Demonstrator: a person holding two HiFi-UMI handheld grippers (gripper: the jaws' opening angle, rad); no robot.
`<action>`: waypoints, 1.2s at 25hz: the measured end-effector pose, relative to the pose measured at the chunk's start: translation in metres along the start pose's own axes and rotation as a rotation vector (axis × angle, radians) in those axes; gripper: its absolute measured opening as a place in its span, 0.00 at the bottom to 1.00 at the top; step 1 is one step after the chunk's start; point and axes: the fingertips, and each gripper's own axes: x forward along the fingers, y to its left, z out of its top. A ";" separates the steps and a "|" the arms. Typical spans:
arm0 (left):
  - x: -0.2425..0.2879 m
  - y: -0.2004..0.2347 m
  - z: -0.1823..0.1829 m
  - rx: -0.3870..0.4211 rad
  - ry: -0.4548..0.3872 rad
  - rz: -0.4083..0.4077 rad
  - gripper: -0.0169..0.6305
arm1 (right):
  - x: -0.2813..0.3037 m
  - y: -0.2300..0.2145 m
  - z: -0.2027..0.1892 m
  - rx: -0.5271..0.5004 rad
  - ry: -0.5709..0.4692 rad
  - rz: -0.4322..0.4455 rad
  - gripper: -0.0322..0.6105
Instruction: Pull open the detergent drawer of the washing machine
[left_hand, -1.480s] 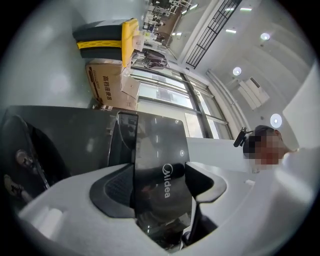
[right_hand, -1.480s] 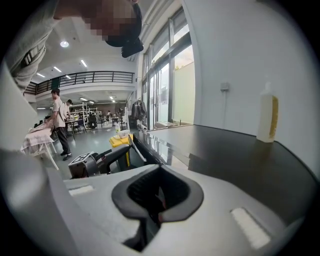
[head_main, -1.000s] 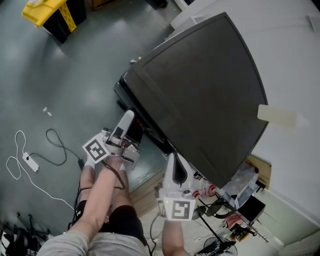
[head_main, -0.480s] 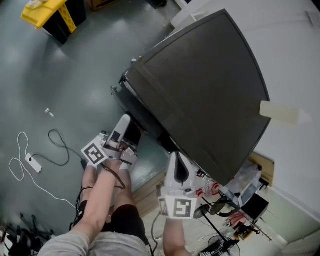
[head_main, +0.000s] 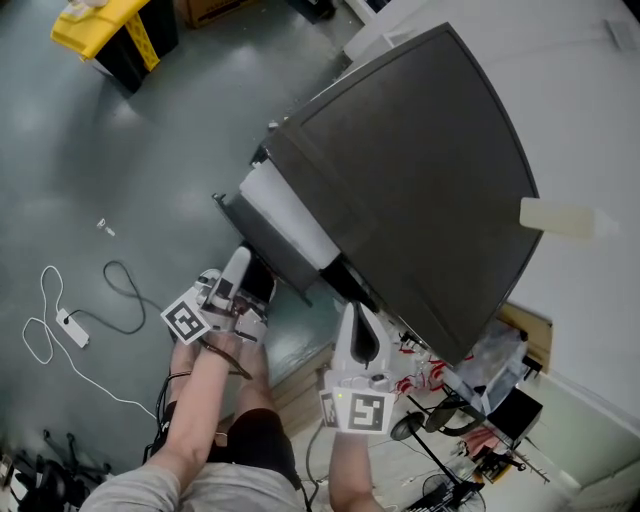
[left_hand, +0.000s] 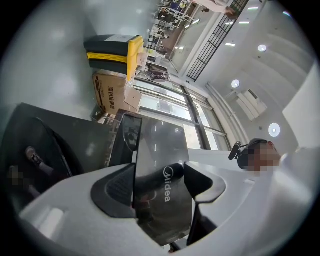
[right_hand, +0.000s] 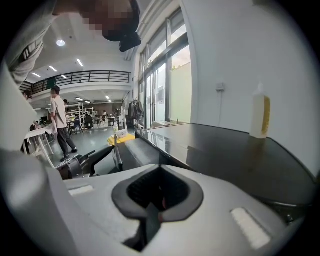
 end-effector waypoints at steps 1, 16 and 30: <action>-0.004 -0.002 0.001 0.000 0.000 0.000 0.51 | -0.001 0.001 0.001 -0.002 -0.001 0.001 0.06; -0.076 -0.029 0.018 0.004 -0.012 -0.003 0.52 | -0.008 0.025 0.007 -0.024 -0.006 0.022 0.06; -0.096 -0.031 0.023 0.012 -0.010 -0.014 0.52 | -0.012 0.035 0.005 -0.032 -0.004 0.035 0.06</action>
